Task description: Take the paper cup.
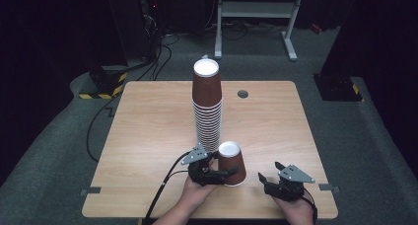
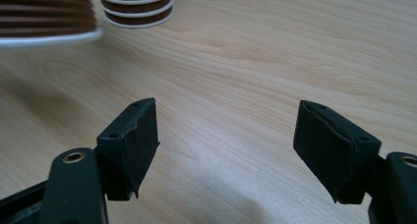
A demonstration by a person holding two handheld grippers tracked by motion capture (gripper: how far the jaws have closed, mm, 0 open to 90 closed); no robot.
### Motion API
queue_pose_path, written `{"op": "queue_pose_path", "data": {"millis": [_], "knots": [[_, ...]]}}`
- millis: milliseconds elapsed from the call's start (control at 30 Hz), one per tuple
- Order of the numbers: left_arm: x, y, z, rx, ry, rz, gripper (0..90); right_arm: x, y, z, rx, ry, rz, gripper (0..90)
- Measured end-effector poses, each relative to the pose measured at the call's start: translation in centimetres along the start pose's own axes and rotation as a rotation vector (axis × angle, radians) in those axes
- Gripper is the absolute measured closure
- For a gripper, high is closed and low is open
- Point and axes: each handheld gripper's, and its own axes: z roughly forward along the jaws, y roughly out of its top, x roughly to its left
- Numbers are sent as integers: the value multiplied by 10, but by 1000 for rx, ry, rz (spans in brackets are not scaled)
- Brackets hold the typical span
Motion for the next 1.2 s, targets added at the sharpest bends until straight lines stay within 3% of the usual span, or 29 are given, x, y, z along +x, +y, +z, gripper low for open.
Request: {"op": "queue_pose_path", "data": {"millis": [133, 367, 500, 700, 800, 967, 1200], "knots": [[4, 4, 2, -12, -31, -64, 177, 10, 0, -3, -35, 17, -7, 264], [5, 6, 6, -13, -71, -140, 177, 29, 4, -8, -100, 54, -30, 314], [3, 7, 7, -8, -82, -147, 177, 35, 5, -9, -129, 65, -47, 351], [1, 9, 11, -12, -121, -188, 177, 46, 7, -10, -223, 64, -58, 436], [0, 9, 11, -9, -126, -189, 177, 50, 9, -8, -263, 58, -66, 476], [-4, 10, 10, -4, -124, -179, 176, 51, 9, -6, -272, 68, -67, 568], [-7, 12, 12, 2, -135, -181, 177, 49, 9, -7, -310, 41, -72, 596]]}}
